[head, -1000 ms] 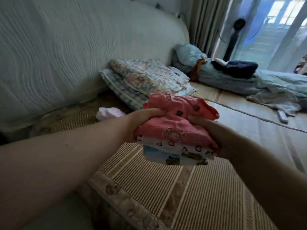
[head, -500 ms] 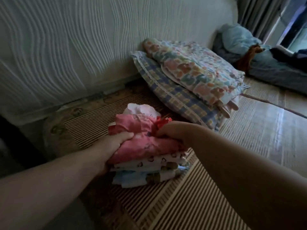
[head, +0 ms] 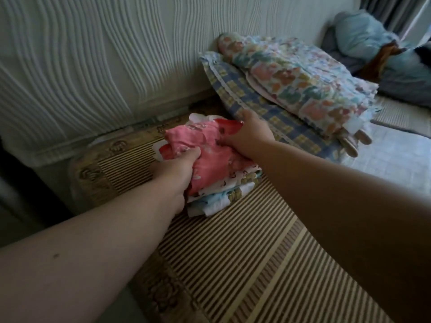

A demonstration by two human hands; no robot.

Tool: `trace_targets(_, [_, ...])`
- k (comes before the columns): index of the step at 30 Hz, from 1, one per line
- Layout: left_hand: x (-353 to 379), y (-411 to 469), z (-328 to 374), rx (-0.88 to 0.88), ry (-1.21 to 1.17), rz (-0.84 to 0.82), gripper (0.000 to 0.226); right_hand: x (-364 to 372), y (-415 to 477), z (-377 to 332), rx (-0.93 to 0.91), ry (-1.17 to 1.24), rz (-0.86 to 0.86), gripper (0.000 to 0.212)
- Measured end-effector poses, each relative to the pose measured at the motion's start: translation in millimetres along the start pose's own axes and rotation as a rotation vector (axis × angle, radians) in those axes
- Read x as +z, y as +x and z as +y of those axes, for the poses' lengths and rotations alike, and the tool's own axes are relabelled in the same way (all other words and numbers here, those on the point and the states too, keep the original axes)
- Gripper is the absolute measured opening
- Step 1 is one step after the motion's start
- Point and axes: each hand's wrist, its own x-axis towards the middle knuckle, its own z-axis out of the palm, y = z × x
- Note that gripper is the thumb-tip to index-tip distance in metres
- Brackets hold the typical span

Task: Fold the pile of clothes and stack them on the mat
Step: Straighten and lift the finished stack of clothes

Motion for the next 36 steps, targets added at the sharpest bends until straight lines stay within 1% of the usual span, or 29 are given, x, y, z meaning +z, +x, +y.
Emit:
trace_targets(2, [-1.1,-15.2,0.4,-0.012,0.047,0.013,0.116,-19.7,-17.1,3.4,0.010,0.020,0.014,0.081])
trace_targets(4, [-1.1,-42.2,3.3,0.060,0.176,0.112,0.108,-47.5,-45.3,7.1,-0.005,-0.017,0.015,0.078])
trace_targets(6, [-1.1,-68.1,2.7,0.243,0.411,0.261,0.098,-75.7,-83.9,12.0,-0.085,-0.163,-0.006,0.072])
trace_targets(7, [1.3,-85.6,2.3,0.361,0.526,0.281,0.095,-90.9,-107.9,15.9,-0.133,-0.238,-0.014,0.070])
trace_targets(8, [7.3,-110.3,1.6,0.466,0.622,0.253,0.094,-110.8,-136.7,21.4,-0.158,-0.298,-0.019,0.068])
trace_targets(9, [14.4,-132.0,-1.0,0.551,0.719,0.199,0.093,-128.8,-165.3,29.0,-0.167,-0.338,-0.025,0.067])
trace_targets(11, [31.5,-177.1,-13.2,0.661,0.905,0.020,0.087,-164.2,-222.9,51.9,-0.147,-0.378,-0.026,0.068])
trace_targets(13, [54.5,-227.3,-35.4,0.770,1.059,-0.190,0.079,-199.9,-282.1,80.8,-0.076,-0.422,-0.008,0.070])
trace_targets(15, [78.2,-278.2,-63.1,0.856,1.165,-0.377,0.081,-232.4,-336.4,106.8,0.007,-0.497,0.016,0.074])
trace_targets(18, [121.1,-368.4,-111.0,0.994,1.267,-0.649,0.082,-285.8,-425.1,147.8,0.135,-0.613,0.091,0.075])
trace_targets(23, [185.2,-500.1,-174.7,1.239,1.276,-0.979,0.075,-358.7,-552.3,202.0,0.333,-0.674,0.265,0.073])
trace_targets(26, [220.0,-560.1,-202.1,1.379,1.289,-1.102,0.076,-397.1,-610.0,230.1,0.438,-0.661,0.337,0.070])
trace_targets(28, [241.5,-595.1,-216.1,1.441,1.308,-1.156,0.077,-421.9,-641.4,248.7,0.512,-0.660,0.383,0.067])
trace_targets(32, [286.2,-639.8,-234.3,1.518,1.322,-1.191,0.076,-467.0,-677.2,285.3,0.652,-0.636,0.475,0.068])
trace_targets(34, [313.5,-652.5,-239.9,1.477,1.329,-1.192,0.077,-490.2,-681.5,308.7,0.697,-0.597,0.504,0.068])
trace_targets(36, [341.8,-662.2,-240.0,1.396,1.302,-1.193,0.078,-512.4,-677.5,331.9,0.722,-0.501,0.555,0.068])
